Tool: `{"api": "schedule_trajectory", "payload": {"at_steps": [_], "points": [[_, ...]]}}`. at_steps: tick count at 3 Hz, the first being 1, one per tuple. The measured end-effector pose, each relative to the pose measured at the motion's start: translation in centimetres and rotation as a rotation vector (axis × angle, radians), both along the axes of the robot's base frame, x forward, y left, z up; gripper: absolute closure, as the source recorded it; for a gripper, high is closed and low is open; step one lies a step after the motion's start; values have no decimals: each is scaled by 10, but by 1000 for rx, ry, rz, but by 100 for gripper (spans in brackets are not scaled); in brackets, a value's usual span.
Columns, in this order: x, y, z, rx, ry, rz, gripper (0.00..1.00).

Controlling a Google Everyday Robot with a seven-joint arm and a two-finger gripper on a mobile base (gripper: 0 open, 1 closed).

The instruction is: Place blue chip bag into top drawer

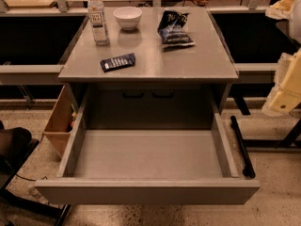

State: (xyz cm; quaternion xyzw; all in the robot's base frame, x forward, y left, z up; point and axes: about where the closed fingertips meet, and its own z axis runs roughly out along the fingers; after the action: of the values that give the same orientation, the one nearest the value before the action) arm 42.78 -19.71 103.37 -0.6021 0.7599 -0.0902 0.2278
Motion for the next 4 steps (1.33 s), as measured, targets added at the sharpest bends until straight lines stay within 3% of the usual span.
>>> {"api": "schedule_trajectory", "payload": {"at_steps": [1,2,3,4], "points": [[0,0,0,0,0,0,0],[12,-1,5,12,-41,13,0],[59,-10,16,72,-142,27,0],[143,-13,31,204,-266,4,0]]}}
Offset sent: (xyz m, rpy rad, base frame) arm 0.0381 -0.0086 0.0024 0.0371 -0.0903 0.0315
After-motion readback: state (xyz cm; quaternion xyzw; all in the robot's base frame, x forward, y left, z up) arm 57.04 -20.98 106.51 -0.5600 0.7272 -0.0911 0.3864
